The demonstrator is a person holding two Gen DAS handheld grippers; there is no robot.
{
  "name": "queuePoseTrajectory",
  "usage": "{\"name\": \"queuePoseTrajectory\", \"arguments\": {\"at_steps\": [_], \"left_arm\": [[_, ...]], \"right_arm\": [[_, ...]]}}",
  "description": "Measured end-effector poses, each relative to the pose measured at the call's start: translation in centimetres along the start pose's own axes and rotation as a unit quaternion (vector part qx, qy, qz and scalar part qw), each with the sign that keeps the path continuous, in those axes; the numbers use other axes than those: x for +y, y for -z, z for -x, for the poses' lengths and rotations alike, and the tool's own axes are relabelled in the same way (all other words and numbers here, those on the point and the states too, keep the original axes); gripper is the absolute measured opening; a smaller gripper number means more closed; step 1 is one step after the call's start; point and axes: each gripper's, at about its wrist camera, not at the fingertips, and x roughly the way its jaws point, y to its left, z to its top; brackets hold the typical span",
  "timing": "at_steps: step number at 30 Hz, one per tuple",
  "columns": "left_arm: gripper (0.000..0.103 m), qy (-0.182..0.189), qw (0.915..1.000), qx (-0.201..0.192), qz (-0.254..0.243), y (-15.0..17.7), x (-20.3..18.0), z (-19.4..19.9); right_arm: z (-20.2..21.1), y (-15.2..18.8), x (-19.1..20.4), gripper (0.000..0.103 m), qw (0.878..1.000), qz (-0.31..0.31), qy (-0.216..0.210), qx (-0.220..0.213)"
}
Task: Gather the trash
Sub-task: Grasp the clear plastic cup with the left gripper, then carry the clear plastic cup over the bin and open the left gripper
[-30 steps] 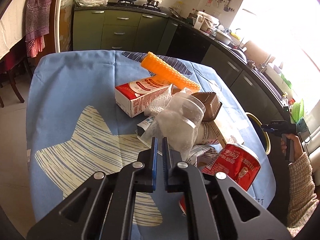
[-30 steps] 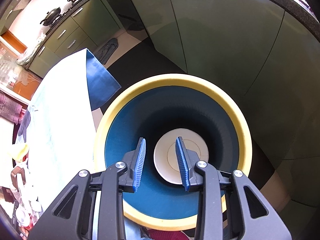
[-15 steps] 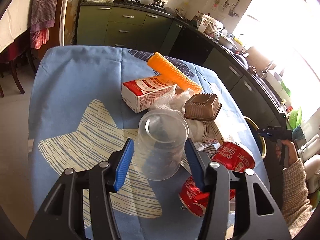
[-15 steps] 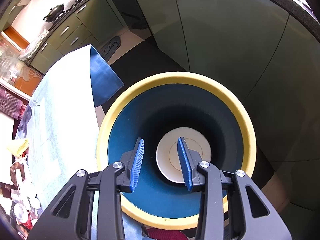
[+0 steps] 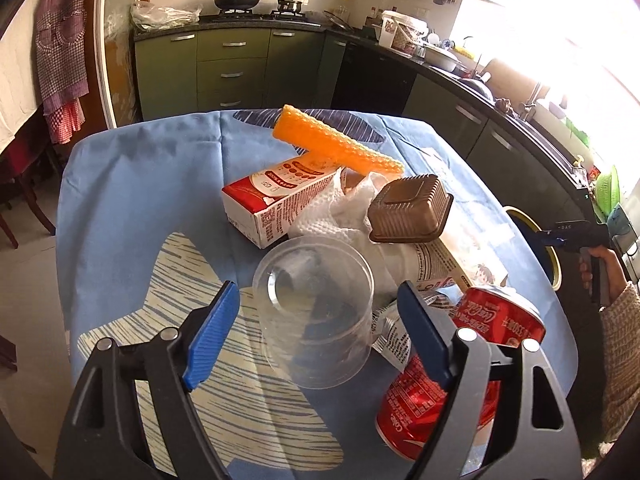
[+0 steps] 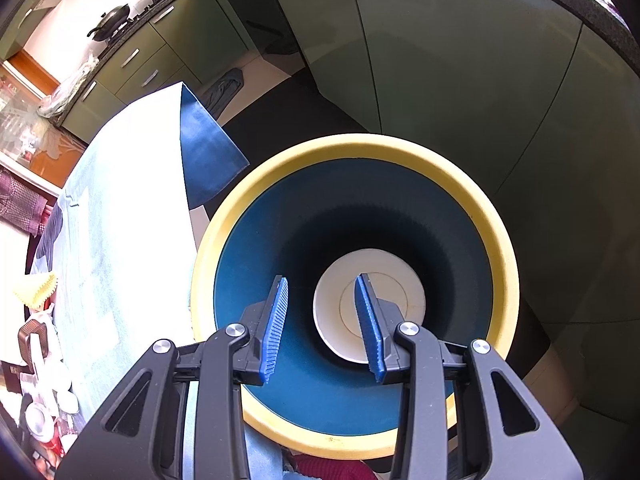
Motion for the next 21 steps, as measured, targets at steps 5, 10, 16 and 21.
{"name": "queuePoseTrajectory", "arguments": {"at_steps": [5, 10, 16, 21], "left_arm": [[0.051, 0.006, 0.9999, 0.003, 0.009, -0.3, 0.6, -1.1], [0.050, 0.004, 0.9998, -0.013, 0.012, -0.6, 0.8, 0.1], [0.050, -0.010, 0.9985, -0.051, -0.016, -2.9, -0.8, 4.3], [0.051, 0.028, 0.9959, -0.059, -0.063, -5.7, -6.1, 6.9]], "right_arm": [[0.0, 0.0, -0.2, 0.035, 1.000, -0.002, -0.001, 0.000], [0.3, 0.0, -0.1, 0.035, 1.000, 0.000, -0.007, -0.003], [2.1, 0.2, 0.3, 0.035, 0.999, 0.005, -0.034, -0.023], [5.1, 1.5, 0.0, 0.035, 0.997, 0.024, -0.039, -0.057]]}}
